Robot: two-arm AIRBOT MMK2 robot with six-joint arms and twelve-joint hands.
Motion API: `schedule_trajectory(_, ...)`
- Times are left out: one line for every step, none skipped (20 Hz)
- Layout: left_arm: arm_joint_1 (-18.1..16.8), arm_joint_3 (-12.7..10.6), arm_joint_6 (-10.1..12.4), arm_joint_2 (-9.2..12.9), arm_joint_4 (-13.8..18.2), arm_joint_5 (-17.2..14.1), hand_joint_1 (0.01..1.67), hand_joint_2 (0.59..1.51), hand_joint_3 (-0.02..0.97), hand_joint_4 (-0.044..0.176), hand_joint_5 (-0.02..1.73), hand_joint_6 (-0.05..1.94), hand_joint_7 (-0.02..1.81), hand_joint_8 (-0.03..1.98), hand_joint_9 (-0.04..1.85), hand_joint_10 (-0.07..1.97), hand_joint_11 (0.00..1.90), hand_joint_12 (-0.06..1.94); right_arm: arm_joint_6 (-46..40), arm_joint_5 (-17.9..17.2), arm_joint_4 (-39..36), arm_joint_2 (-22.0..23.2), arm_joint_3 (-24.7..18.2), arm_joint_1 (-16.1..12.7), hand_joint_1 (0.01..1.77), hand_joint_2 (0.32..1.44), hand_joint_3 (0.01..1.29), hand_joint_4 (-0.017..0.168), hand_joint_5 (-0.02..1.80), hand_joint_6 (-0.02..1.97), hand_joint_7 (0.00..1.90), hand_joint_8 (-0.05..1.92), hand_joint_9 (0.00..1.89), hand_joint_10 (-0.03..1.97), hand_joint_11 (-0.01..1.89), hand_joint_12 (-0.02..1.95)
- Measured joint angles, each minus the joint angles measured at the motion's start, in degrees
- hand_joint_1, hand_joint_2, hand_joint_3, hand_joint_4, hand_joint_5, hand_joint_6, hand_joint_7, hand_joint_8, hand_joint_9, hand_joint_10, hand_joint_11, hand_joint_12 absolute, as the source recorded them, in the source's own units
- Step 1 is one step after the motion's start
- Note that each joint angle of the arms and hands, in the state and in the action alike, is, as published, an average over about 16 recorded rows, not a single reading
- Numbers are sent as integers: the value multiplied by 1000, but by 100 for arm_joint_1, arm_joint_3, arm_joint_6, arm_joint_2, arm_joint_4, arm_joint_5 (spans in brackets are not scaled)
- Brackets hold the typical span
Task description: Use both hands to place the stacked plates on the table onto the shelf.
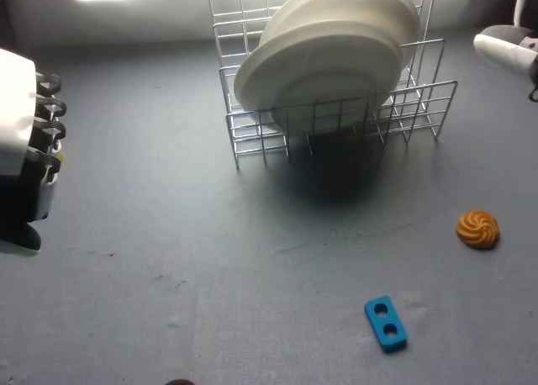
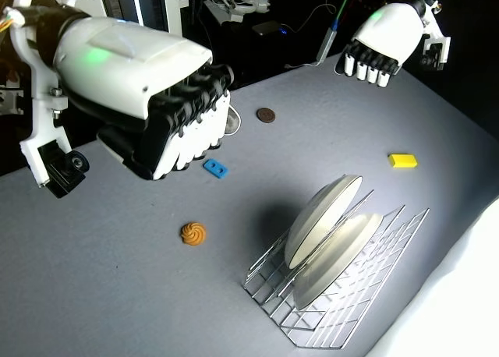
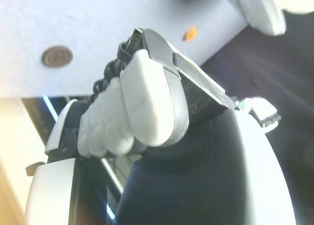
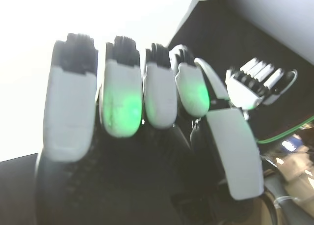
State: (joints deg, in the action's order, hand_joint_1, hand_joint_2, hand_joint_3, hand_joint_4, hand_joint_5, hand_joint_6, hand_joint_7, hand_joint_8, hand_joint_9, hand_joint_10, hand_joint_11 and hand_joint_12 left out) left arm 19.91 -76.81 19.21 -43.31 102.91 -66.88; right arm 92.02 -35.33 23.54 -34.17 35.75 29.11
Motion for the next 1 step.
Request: schedule_trajectory(-1,10,-2,1,5,5,648,1306,1,150,1557,1934,1657,1924,1716,1940,1754,1935,18,-13,8,19,-18,12,367,1397,14,7,1597,1930,1692,1908,1734,1935,1837,1914)
